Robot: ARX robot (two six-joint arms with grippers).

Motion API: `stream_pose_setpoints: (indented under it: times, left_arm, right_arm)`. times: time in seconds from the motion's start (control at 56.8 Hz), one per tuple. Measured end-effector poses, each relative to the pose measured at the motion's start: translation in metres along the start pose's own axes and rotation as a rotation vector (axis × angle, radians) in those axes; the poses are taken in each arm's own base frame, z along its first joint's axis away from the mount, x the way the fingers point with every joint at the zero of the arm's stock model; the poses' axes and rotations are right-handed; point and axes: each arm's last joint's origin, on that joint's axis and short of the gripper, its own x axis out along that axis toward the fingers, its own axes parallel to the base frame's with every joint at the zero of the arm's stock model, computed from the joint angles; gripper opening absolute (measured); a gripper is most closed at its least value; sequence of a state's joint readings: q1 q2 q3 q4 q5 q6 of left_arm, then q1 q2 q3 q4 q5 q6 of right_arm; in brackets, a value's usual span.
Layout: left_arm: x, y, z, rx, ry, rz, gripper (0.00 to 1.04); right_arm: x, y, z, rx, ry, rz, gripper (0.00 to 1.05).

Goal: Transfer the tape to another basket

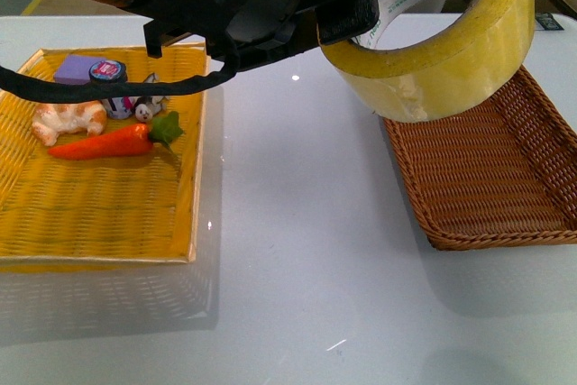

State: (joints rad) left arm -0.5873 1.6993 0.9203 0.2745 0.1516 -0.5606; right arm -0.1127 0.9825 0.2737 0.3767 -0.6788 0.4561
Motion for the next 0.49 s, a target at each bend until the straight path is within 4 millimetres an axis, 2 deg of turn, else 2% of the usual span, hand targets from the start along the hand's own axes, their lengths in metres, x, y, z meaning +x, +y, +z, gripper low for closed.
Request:
stream_pose_setpoints:
  times: [0.159, 0.493]
  left_arm:
    - [-0.001, 0.0, -0.002, 0.014, 0.015, -0.008, 0.15]
    - [-0.001, 0.0, -0.002, 0.028, 0.026, -0.021, 0.15]
  right_arm:
    - [0.021, 0.0, 0.013, -0.003, 0.017, 0.119, 0.96]
    - [0.056, 0.004, 0.023, -0.018, 0.136, 0.22, 0.96]
